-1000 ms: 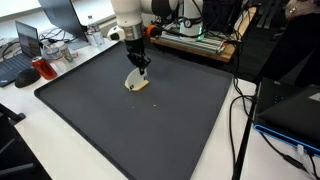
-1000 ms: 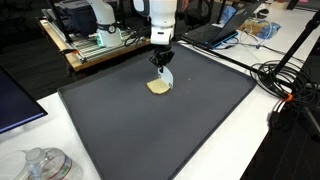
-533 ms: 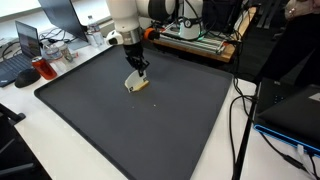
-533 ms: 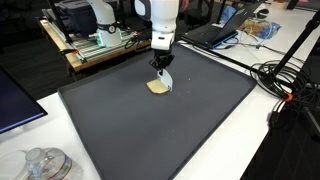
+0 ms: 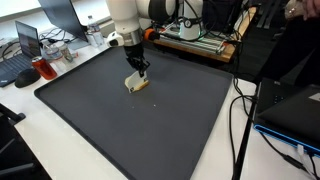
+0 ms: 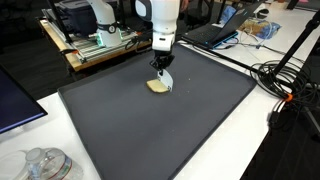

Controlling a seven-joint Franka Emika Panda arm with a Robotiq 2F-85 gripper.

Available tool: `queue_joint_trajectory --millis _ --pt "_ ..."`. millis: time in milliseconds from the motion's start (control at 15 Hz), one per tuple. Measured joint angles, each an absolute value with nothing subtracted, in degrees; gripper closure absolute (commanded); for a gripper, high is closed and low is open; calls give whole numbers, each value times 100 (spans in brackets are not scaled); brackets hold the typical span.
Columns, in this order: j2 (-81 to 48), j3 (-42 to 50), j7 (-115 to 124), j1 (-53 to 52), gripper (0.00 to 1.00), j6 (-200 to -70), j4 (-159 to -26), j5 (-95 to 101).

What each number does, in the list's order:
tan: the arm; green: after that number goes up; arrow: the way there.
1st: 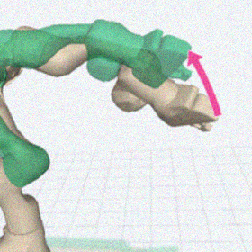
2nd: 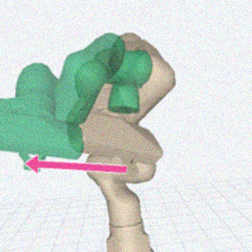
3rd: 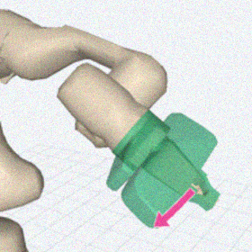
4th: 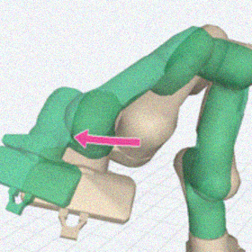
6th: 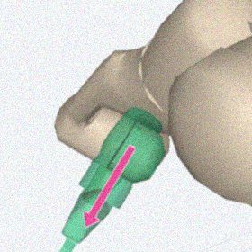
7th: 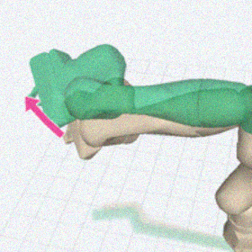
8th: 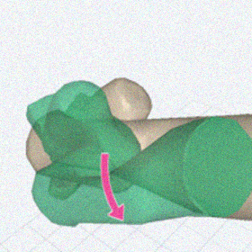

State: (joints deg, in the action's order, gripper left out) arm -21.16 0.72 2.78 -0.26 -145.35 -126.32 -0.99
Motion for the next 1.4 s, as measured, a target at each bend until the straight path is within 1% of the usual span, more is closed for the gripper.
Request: queue_joint_trajectory --millis 1200,1400 --pt "-2261 90 183 3 99 -14486 -12415 -99" --pt "-2313 116 183 2 99 -14273 -12287 -77"
